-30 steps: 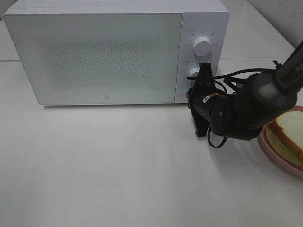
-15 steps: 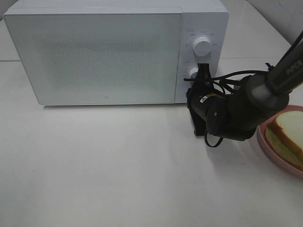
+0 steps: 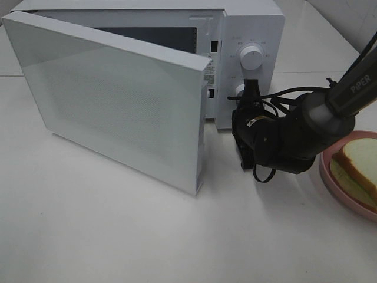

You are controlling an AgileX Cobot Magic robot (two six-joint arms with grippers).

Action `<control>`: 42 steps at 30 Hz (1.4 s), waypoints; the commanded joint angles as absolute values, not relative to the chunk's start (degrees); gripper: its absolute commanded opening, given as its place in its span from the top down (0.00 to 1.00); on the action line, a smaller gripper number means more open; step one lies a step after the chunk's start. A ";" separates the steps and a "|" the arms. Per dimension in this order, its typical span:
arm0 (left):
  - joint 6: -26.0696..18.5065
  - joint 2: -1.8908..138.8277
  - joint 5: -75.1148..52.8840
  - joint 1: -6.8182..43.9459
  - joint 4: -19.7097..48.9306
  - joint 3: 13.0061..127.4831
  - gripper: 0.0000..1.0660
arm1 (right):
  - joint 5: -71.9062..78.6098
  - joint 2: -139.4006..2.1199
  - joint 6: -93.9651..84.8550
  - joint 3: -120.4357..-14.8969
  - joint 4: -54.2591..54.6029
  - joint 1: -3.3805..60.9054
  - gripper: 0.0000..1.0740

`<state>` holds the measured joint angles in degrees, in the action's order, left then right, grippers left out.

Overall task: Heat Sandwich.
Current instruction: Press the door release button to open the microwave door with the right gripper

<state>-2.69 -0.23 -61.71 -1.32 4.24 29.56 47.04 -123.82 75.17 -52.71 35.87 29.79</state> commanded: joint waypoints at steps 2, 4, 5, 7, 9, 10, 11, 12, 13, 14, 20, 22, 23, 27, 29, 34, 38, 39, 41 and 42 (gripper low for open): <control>-2.46 -1.32 -61.13 -1.26 4.58 29.51 0.06 | 59.87 -122.90 74.03 -57.01 33.35 27.44 1.00; -2.46 -1.32 -61.13 -1.26 4.58 29.51 0.06 | 58.96 -122.84 73.97 -57.01 33.35 27.44 1.00; -2.46 -1.32 -61.13 -1.26 4.58 29.51 0.06 | 58.96 -122.84 73.97 -57.01 33.35 27.44 1.00; -2.46 -1.32 -61.13 -1.26 4.58 29.51 0.06 | 58.38 -122.78 73.80 -57.01 33.35 27.44 1.00; -2.46 -1.32 -61.13 -1.26 4.58 29.51 0.06 | 58.27 -122.78 73.51 -56.95 33.23 27.44 1.00; -2.46 -1.32 -61.13 -1.26 4.58 29.51 0.06 | 58.27 -122.78 73.51 -56.95 33.23 27.44 1.00; -2.46 -1.32 -61.13 -1.26 4.58 29.51 0.06 | 57.93 -122.78 73.45 -56.95 33.17 27.44 1.00; -2.46 -1.32 -61.13 -1.26 4.58 29.51 0.06 | 57.01 -122.73 73.45 -56.95 33.17 27.44 1.00; -2.46 -1.32 -61.13 -1.26 4.58 29.51 0.06 | 56.84 -122.73 73.45 -56.95 33.17 27.44 1.00; -2.46 -1.32 -61.13 -1.26 4.58 29.51 0.06 | 56.84 -122.73 73.45 -56.95 33.17 27.44 1.00; -2.46 -1.32 -61.13 -1.26 4.58 29.51 0.06 | 54.95 -122.73 73.51 -56.95 32.43 27.50 1.00; -2.46 -1.32 -61.13 -1.26 4.58 29.51 0.06 | 53.86 -122.67 74.43 -56.95 31.63 27.50 1.00; -2.46 -1.32 -61.13 -1.26 4.58 29.51 0.06 | 53.86 -122.67 74.43 -56.95 31.63 27.50 1.00; -2.46 -1.32 -61.13 -1.26 4.58 29.51 0.06 | 47.04 -120.55 74.54 -56.89 30.60 27.50 1.00; -2.46 -1.32 -61.13 -1.26 4.58 29.51 0.06 | 44.75 -119.98 74.20 -56.89 29.85 27.50 1.00; -2.46 -1.32 -61.13 -1.26 4.58 29.51 0.06 | 42.63 -119.29 75.06 -55.98 28.71 27.56 1.00; -2.46 -1.32 -61.13 -1.26 4.58 29.51 0.06 | 41.94 -117.28 74.71 -53.40 29.05 27.56 1.00; -2.46 -1.32 -61.13 -1.26 4.58 29.51 0.06 | 41.77 -116.77 74.48 -52.60 28.99 27.56 1.00; -2.46 -1.32 -61.13 -1.26 4.58 29.51 0.06 | 41.14 -115.97 74.48 -51.28 28.88 27.56 1.00; -2.46 -1.32 -61.13 -1.26 4.58 29.51 0.06 | 41.14 -115.97 74.48 -51.28 28.88 27.56 1.00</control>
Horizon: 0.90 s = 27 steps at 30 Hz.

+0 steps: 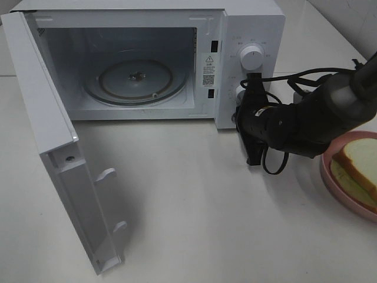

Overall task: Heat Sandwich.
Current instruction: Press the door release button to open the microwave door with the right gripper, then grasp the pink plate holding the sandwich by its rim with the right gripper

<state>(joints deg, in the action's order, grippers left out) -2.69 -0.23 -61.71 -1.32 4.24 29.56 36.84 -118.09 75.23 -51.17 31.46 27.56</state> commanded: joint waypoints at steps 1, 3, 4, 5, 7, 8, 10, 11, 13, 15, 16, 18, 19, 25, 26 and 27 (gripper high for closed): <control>-2.41 -1.32 -61.13 -1.26 4.58 29.51 0.06 | 39.36 -115.05 74.54 -50.36 28.82 27.56 1.00; -2.46 -1.32 -61.13 -1.26 4.58 29.51 0.06 | 37.93 -114.08 74.48 -49.50 28.53 27.56 1.00; -2.46 -1.32 -61.13 -1.26 4.58 29.51 0.06 | 37.93 -114.08 74.48 -49.50 28.53 27.56 1.00; -2.41 -1.32 -61.13 -1.26 4.58 29.51 0.06 | 37.36 -113.10 73.68 -48.64 28.36 27.56 1.00; -2.46 -1.32 -61.13 -1.26 4.58 29.51 0.06 | 36.15 -112.30 72.65 -47.84 28.36 27.56 1.00; -2.46 -1.32 -61.13 -1.26 4.58 29.51 0.06 | 34.38 -111.50 71.91 -47.21 28.36 27.56 1.00; -2.41 -1.32 -61.13 -1.26 4.53 29.51 0.06 | 33.35 -111.10 71.28 -46.93 28.30 27.56 1.00; -2.46 -1.32 -61.13 -1.26 4.53 29.51 0.06 | 31.97 -110.75 70.65 -46.70 28.30 27.56 1.00; -2.46 -1.32 -61.13 -1.26 4.53 29.51 0.06 | 28.65 -109.49 67.84 -45.95 27.79 27.56 1.00; -2.41 -1.32 -61.13 -1.26 4.53 29.51 0.06 | 27.39 -108.92 66.75 -45.78 27.56 27.56 0.99; -2.46 -1.32 -61.13 -1.26 4.53 29.51 0.06 | 26.36 -108.29 65.83 -45.55 27.56 27.56 0.99; -2.46 -1.32 -61.13 -1.26 4.53 29.51 0.06 | 23.61 -107.03 62.97 -45.21 27.27 27.56 0.99; -2.46 -1.32 -61.13 -1.26 4.53 29.51 0.06 | 22.46 -106.57 61.54 -44.98 27.22 27.56 0.99; -2.46 -1.32 -61.13 -1.26 4.53 29.51 0.06 | 13.46 -103.71 48.36 -44.81 26.70 27.56 0.99; -2.46 -1.32 -61.13 -1.26 4.53 29.51 0.06 | 9.68 -102.67 43.83 -44.86 26.70 27.56 0.98; -2.46 -1.32 -61.13 -1.26 4.53 29.51 0.06 | 9.68 -102.67 43.83 -44.86 26.70 27.56 0.98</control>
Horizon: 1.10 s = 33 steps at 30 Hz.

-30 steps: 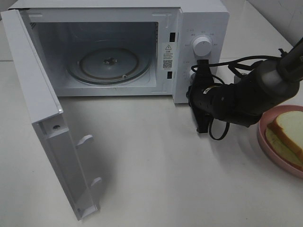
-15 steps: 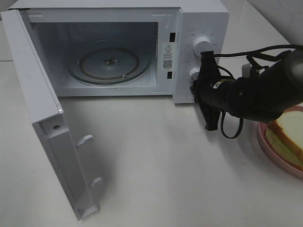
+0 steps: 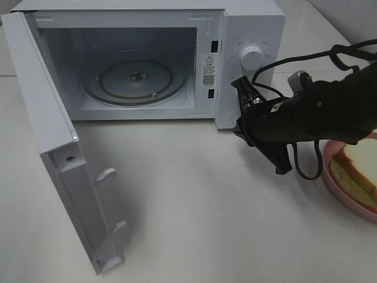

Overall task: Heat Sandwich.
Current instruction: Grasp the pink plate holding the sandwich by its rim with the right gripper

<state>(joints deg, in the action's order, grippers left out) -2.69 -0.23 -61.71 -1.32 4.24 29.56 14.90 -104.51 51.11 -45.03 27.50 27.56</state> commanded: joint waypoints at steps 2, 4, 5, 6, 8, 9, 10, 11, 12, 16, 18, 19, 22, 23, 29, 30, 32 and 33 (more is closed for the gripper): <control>-2.46 -1.32 -61.13 -1.26 4.53 29.51 0.06 | 6.47 -101.53 38.73 -44.86 25.84 27.56 0.98; -2.46 -1.32 -61.13 -1.26 4.53 29.51 0.06 | 1.55 -99.75 30.31 -44.92 24.18 27.56 0.98; -2.46 -1.32 -61.13 -1.26 4.53 29.51 0.06 | 1.55 -99.75 30.31 -44.92 24.18 27.56 0.98; -2.46 -1.32 -61.13 -1.26 4.53 29.51 0.06 | 0.00 -99.12 26.99 -44.92 23.78 27.56 0.98; -2.46 -1.32 -61.13 -1.26 4.53 29.51 0.06 | -5.33 -97.12 17.88 -44.92 22.29 27.56 0.98; -2.46 -1.32 -61.13 -1.26 4.53 29.51 0.06 | -5.33 -97.12 17.88 -44.92 22.29 27.56 0.98; -2.46 -1.32 -61.13 -1.26 4.53 29.51 0.06 | -6.99 -96.60 14.73 -44.92 21.66 27.56 0.97; -2.46 -1.32 -61.13 -1.26 4.53 29.51 0.06 | -8.59 -96.03 11.86 -44.92 20.97 27.56 0.97; -2.46 -1.32 -61.13 -1.26 4.53 29.51 0.06 | -11.80 -95.05 7.39 -44.92 19.82 27.56 0.97; -2.46 -1.32 -61.13 -1.26 4.53 29.51 0.06 | -18.91 -92.93 2.29 -44.92 16.56 27.56 0.95; -2.46 -1.32 -61.13 -1.26 4.53 29.51 0.06 | -22.06 -91.90 2.12 -44.92 14.15 27.56 0.94; -2.46 -1.32 -61.13 -1.26 4.53 29.51 0.06 | -22.06 -91.90 2.12 -44.92 14.15 27.56 0.94; -2.46 -1.32 -61.13 -1.26 4.53 29.51 0.06 | -28.53 -89.32 2.29 -45.03 8.77 27.56 0.92; -2.46 -1.32 -61.13 -1.26 4.53 29.51 0.06 | -29.91 -88.52 2.35 -45.03 7.85 27.56 0.91; -2.46 -1.32 -61.13 -1.26 4.53 29.51 0.06 | -34.61 -84.80 2.35 -45.03 5.21 27.44 0.82; -2.46 -1.32 -61.13 -1.26 4.53 29.51 0.06 | -36.04 -83.65 2.35 -45.03 4.87 27.44 0.75; -2.46 -1.32 -61.13 -1.26 4.53 29.51 0.06 | -36.73 -82.68 2.35 -45.03 4.87 27.44 0.66; -2.46 -1.32 -61.13 -1.26 4.53 29.51 0.06 | -37.18 -82.28 2.35 -45.03 4.81 27.44 0.59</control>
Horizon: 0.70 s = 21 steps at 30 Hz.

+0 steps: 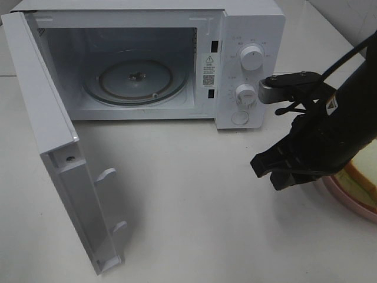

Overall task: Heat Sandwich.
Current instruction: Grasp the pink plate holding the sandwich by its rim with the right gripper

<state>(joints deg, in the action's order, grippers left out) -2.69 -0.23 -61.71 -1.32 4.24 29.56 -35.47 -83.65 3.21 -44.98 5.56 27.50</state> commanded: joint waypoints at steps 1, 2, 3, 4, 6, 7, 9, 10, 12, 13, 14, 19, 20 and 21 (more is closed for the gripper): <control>-2.46 -1.32 -61.13 -1.26 4.53 29.51 0.06 | -37.18 -82.28 2.35 -45.03 4.81 27.44 0.59; -2.46 -1.32 -61.13 -1.26 4.53 29.51 0.06 | -37.70 -81.76 2.29 -45.03 4.13 27.44 0.43; -2.46 -1.32 -61.13 -1.26 4.53 29.51 0.06 | -37.76 -81.59 2.29 -45.03 3.50 27.44 0.36; -2.46 -1.32 -61.13 -1.26 4.53 29.51 0.06 | -37.99 -81.59 2.35 -45.03 2.86 27.44 0.28; -2.46 -1.32 -61.13 -1.26 4.53 29.51 0.06 | -38.27 -81.59 2.35 -45.03 2.01 27.44 0.14; -2.46 -1.32 -61.13 -1.26 4.53 29.51 0.06 | -38.56 -81.59 2.35 -45.03 1.72 27.44 0.08; -2.46 -1.32 -61.13 -1.26 4.53 29.51 0.06 | -39.25 -81.59 2.41 -45.03 1.20 27.44 0.04; -2.46 -1.32 -61.13 -1.26 4.53 29.51 0.06 | -40.39 -81.59 2.46 -45.03 0.00 27.44 0.05; -2.46 -1.32 -61.13 -1.26 4.53 29.51 0.06 | -40.91 -81.59 2.46 -45.03 0.00 27.44 0.06; -2.46 -1.32 -61.13 -1.26 4.53 29.51 0.06 | -41.37 -81.59 2.46 -45.03 -0.34 27.44 0.06; -2.46 -1.32 -61.13 -1.26 4.53 29.51 0.06 | -42.00 -81.59 2.29 -45.03 -0.86 27.44 0.06; -2.46 -1.32 -61.13 -1.26 4.53 29.51 0.06 | -44.06 -81.59 3.44 -45.03 -4.81 27.44 0.09; -2.46 -1.32 -61.13 -1.26 4.53 29.51 0.06 | -44.06 -81.59 3.44 -45.03 -4.81 27.44 0.09; -2.46 -1.32 -61.13 -1.26 4.53 29.51 0.06 | -44.35 -81.59 4.53 -45.03 -5.90 27.44 0.10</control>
<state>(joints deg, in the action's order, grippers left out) -2.69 -0.23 -61.71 -1.32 4.24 29.56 -43.37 -81.82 3.67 -44.98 -3.78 27.50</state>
